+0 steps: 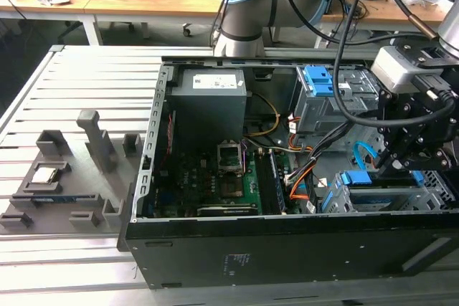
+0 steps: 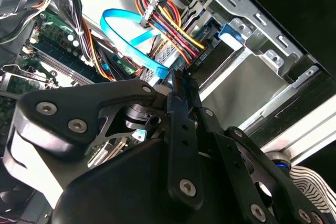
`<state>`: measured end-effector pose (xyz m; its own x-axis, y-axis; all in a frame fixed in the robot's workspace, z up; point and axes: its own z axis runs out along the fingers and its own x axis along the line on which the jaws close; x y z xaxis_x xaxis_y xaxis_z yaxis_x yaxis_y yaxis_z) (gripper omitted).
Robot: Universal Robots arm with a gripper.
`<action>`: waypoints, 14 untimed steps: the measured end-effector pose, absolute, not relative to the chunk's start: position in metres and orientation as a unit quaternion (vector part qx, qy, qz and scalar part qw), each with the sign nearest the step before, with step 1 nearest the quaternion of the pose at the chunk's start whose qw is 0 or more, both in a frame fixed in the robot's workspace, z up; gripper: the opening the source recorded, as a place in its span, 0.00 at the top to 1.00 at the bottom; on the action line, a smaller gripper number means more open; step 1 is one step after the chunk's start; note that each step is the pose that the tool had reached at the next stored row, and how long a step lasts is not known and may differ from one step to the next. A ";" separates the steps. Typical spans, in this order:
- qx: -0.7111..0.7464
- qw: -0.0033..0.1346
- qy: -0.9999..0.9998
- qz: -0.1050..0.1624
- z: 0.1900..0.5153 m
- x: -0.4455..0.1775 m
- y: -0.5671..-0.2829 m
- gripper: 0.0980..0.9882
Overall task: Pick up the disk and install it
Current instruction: 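Insert the second disk wire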
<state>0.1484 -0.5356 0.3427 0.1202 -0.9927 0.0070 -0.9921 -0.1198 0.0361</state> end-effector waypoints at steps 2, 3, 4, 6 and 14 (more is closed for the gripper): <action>0.748 0.016 -0.663 -0.010 0.343 0.151 -0.536 0.93; 0.748 0.016 -0.663 -0.010 0.343 0.151 -0.536 0.93; 0.748 0.016 -0.663 -0.010 0.342 0.151 -0.536 0.93; 0.748 0.016 -0.663 -0.009 0.337 0.151 -0.536 0.93; 0.748 0.016 -0.663 -0.009 0.335 0.151 -0.536 0.85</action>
